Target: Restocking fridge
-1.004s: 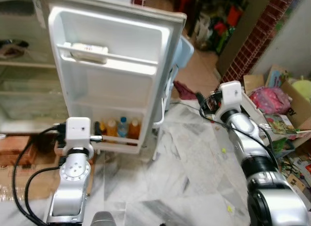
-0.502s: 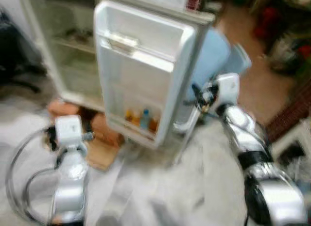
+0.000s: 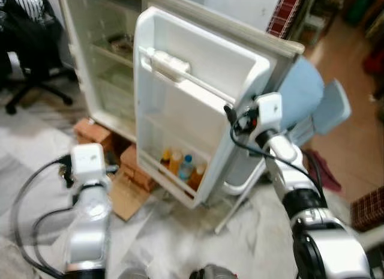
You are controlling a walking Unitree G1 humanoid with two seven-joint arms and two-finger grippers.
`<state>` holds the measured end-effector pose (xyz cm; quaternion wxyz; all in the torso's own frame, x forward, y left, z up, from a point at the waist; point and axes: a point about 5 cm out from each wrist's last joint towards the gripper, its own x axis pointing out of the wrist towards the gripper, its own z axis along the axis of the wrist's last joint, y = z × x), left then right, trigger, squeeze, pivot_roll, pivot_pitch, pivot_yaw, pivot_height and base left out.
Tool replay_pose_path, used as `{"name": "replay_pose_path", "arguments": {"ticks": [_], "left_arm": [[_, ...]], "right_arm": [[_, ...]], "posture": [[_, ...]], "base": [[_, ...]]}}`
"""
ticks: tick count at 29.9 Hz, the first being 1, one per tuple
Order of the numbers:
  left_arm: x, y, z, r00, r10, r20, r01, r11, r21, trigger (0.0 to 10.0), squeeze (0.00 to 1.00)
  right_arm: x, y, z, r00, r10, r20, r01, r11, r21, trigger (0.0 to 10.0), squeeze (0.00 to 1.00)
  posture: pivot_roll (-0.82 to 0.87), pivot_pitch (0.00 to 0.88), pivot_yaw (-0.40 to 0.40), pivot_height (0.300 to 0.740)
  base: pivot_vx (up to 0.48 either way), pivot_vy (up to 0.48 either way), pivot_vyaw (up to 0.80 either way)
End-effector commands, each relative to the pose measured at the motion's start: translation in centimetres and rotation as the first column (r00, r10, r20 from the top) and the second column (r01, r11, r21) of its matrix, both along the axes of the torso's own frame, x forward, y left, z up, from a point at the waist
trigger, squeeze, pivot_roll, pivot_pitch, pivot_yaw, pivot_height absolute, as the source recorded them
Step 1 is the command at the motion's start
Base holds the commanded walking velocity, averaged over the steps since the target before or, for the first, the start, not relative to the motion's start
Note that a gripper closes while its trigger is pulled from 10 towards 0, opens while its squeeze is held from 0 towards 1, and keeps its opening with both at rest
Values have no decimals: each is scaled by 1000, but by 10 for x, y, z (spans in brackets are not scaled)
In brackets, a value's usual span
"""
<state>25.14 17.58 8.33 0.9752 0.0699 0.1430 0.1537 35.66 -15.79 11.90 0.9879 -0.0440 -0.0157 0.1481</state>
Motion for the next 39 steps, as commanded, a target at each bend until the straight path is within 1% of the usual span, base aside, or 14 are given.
{"name": "replay_pose_path", "arguments": {"ticks": [1,6,7,9,12,14,19,25,26,28,32,34,36,39], "left_arm": [[-1,9,2,1000,19,7,-19,1000,11,10000,0],[-1,5,2,1000,-13,8,13,1000,-13,10000,0],[-1,5,1,1000,-16,4,17,1000,-17,10000,0],[-1,5,1,1000,-18,2,18,1000,-16,10000,0],[-1,5,0,1000,-22,-1,22,1000,-18,10000,0],[-1,4,0,999,-32,-8,31,999,-19,10000,0],[-3,4,-1,999,-50,-20,49,999,-13,10000,0],[-10,7,-6,996,-55,-65,54,998,-9,10000,0],[-10,7,-7,996,-55,-71,54,998,-8,10000,0],[-10,7,-7,995,-57,-77,56,998,-5,10000,0],[-9,6,-7,995,-68,-80,68,998,1,10000,0],[-8,6,-6,994,-71,-80,71,997,1,10000,0],[-8,5,-5,994,-75,-76,75,997,-2,10000,0],[-7,5,-4,995,-68,-79,67,998,-6,10000,0]], "right_arm": [[11,-18,23,997,-64,49,65,998,-5,10000,0],[2,-3,21,976,216,11,-216,974,74,10000,0],[-6,3,19,933,359,-16,-356,930,95,10000,0],[-9,5,18,913,407,-28,-402,910,103,10000,0],[-24,2,3,805,576,-143,-568,817,96,10000,0],[-32,-10,-16,745,607,-275,-628,778,15,10000,0],[-34,-30,-29,715,562,-417,-647,757,-91,10000,0],[-26,-71,-36,789,257,-558,-513,775,-368,10000,0],[-17,-80,-31,842,127,-524,-416,771,-482,10000,0],[-11,-84,-25,878,44,-476,-335,766,-548,10000,0],[16,-72,8,966,-77,-248,-86,807,-584,10000,0],[25,-64,23,982,-113,-148,14,836,-549,10000,0],[34,-50,41,990,-132,-51,101,912,-398,10000,0],[43,-18,58,998,-61,-17,60,998,-33,10000,0]], "posture": [[153,0,-132,740],[155,0,-132,740],[153,0,-132,740],[152,0,-130,740],[153,0,-131,740],[160,0,-131,740],[171,0,-132,740],[182,0,-130,740],[182,0,-129,740],[182,0,-129,740],[191,0,-124,740],[191,0,-122,740],[194,0,-122,740],[195,0,-122,740]], "base": [[0,0,0],[0,0,0],[0,0,0],[0,0,0],[0,0,0],[0,0,0],[0,0,0],[0,0,0],[0,0,0],[0,0,0],[0,0,0],[0,0,0],[0,0,0],[0,0,0]]}}
